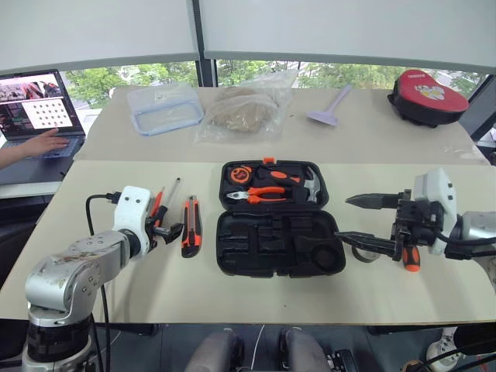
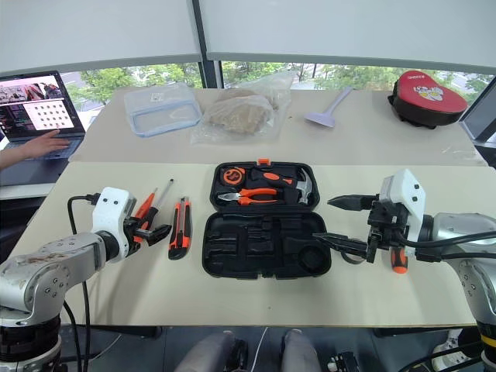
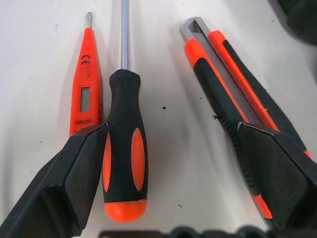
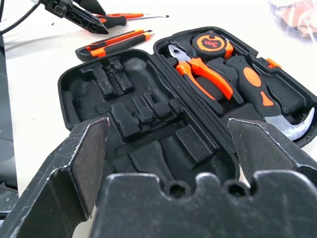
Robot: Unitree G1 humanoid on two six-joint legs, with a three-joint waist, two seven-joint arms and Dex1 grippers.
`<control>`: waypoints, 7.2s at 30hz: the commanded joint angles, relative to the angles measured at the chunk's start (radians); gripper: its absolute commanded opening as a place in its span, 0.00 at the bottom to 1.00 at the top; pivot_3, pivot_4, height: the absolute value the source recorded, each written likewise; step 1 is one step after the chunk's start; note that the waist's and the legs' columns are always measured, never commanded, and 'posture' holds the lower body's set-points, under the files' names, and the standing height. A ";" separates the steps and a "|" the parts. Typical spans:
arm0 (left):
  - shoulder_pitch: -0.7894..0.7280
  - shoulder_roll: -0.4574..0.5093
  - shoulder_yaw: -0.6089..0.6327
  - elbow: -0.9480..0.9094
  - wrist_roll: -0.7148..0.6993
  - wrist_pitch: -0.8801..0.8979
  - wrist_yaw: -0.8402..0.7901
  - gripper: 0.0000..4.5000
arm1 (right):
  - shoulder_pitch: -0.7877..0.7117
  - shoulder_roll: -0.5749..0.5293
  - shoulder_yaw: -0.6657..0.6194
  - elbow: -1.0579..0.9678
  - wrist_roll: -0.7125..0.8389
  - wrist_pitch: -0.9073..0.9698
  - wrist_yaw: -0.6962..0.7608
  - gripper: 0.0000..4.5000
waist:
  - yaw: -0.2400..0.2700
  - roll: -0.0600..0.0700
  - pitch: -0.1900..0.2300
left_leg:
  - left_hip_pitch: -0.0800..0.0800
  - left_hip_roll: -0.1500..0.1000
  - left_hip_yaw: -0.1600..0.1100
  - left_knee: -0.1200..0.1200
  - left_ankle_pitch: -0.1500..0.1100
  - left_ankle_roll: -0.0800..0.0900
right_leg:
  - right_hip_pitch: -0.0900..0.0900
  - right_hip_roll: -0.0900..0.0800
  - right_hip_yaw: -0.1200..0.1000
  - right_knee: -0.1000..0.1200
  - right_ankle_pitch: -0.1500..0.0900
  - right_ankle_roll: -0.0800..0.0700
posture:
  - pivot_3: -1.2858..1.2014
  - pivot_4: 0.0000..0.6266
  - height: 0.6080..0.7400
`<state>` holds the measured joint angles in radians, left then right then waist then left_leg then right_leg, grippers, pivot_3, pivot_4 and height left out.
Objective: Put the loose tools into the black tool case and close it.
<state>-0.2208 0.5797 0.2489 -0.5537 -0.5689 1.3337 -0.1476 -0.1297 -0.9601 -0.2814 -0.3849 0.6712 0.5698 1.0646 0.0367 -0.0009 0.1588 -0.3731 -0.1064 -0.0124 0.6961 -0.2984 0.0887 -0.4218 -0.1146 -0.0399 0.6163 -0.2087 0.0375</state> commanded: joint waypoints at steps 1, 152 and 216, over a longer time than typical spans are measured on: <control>0.008 -0.003 0.010 -0.021 0.017 0.001 -0.003 1.00 | 0.001 0.002 -0.026 -0.031 0.015 0.002 -0.011 0.99 | 0.000 0.000 0.000 | 0.000 0.000 0.000 0.000 0.000 0.000 | 0.000 0.000 0.000 0.000 0.000 0.000 | 0.52 0.24 0.86; -0.472 0.088 -0.360 0.278 -0.047 -0.597 -1.141 1.00 | 0.256 0.405 -0.264 0.172 -0.232 0.086 -0.666 0.46 | -0.021 -0.001 -0.004 | -0.010 0.001 -0.001 0.015 0.006 0.005 | -0.011 0.008 0.021 0.014 0.002 -0.002 | 0.52 0.24 0.86; -0.431 0.248 -0.375 0.418 0.074 -0.760 -1.240 1.00 | -0.529 0.339 0.545 0.554 -0.548 -0.322 0.139 0.00 | -0.034 -0.002 0.001 | -0.018 0.001 0.000 0.016 0.008 0.008 | -0.020 0.008 0.023 0.014 0.002 -0.002 | 0.52 0.24 0.86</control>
<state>-0.6291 0.8259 -0.1384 -0.1329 -0.4958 0.5883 -1.3866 -0.6516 -0.6266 0.2436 0.1762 0.1511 0.2688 1.2145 0.0031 -0.0032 0.1594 -0.3911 -0.1055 -0.0127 0.7121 -0.2899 0.0963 -0.4422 -0.1066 -0.0166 0.6309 -0.2069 0.0359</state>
